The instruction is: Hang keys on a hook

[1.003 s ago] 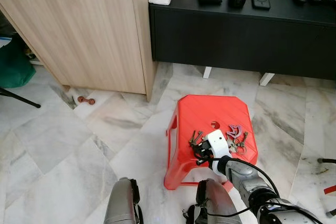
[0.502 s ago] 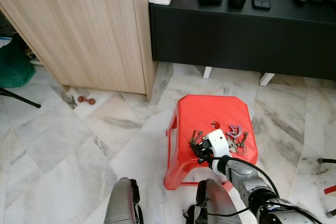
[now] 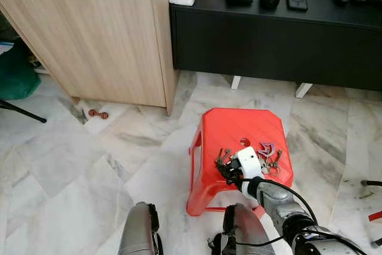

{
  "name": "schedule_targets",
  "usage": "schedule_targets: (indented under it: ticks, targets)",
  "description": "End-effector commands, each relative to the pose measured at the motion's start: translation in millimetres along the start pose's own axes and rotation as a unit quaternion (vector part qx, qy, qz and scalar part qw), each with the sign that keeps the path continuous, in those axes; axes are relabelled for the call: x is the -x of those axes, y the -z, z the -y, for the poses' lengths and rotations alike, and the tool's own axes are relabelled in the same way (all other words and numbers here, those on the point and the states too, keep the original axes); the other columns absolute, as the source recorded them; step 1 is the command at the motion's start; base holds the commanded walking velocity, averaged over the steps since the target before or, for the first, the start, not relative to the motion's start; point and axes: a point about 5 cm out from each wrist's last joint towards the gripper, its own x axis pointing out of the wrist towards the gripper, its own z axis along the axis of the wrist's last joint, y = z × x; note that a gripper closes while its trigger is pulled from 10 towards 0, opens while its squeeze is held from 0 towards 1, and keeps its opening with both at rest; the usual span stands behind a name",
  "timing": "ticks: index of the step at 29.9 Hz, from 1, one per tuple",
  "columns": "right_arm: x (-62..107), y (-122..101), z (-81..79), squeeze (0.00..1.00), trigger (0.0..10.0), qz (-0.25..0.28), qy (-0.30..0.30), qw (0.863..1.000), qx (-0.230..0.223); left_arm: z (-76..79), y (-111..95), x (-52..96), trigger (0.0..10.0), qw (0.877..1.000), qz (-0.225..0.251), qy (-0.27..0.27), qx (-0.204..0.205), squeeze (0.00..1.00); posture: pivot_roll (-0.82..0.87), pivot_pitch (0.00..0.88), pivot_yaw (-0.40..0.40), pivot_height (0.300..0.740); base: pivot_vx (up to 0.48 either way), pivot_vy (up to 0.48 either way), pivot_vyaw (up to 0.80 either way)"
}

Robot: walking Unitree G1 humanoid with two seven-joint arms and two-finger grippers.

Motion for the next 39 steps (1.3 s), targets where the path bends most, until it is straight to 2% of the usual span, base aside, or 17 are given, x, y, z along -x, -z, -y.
schedule_targets:
  ticks: [1, 11, 36, 37, 38, 39]
  targets:
    - [-0.5, 2.9, -1.9, 0.00, 10.0, -0.004, -0.001, 1.000, -0.012, -2.1, 14.2, 4.7, 10.0, 1.000, -0.022, 0.002, -0.013, 0.00, 0.16, 0.254, -0.038, 0.594, 0.000, 0.000, 0.00]
    - [-3.6, -3.2, -3.9, 0.00, 10.0, -0.001, 0.000, 1.000, -0.007, -2.9, 16.8, 5.8, 10.0, 1.000, -0.024, 0.001, -0.013, 0.00, 0.17, 0.262, -0.038, 0.594, 0.000, 0.000, 0.00]
    - [-3.4, 2.8, -6.3, 0.00, 10.0, -0.001, 0.013, 1.000, -0.015, -10.2, 33.2, 14.5, 10.0, 0.999, -0.031, -0.002, -0.021, 0.00, 0.18, 0.312, -0.014, 0.594, 0.000, 0.000, 0.00]
    - [-3.6, 2.0, -6.3, 0.00, 4.8, 0.000, 0.013, 1.000, -0.015, -10.3, 32.8, 14.3, 10.0, 0.999, -0.031, -0.002, -0.021, 0.00, 0.18, 0.310, -0.013, 0.594, 0.000, 0.000, 0.00]
    - [-3.7, 1.5, -6.2, 0.00, 3.7, 0.001, 0.014, 1.000, -0.016, -10.3, 32.6, 14.2, 10.0, 0.999, -0.030, -0.002, -0.021, 0.00, 0.18, 0.310, -0.013, 0.594, 0.000, 0.000, 0.00]
    - [-3.9, 0.5, -6.1, 0.00, 0.0, 0.003, 0.014, 1.000, -0.016, -10.3, 32.0, 14.0, 10.0, 0.999, -0.030, -0.003, -0.021, 0.00, 0.18, 0.306, -0.013, 0.594, 0.000, 0.000, 0.00]
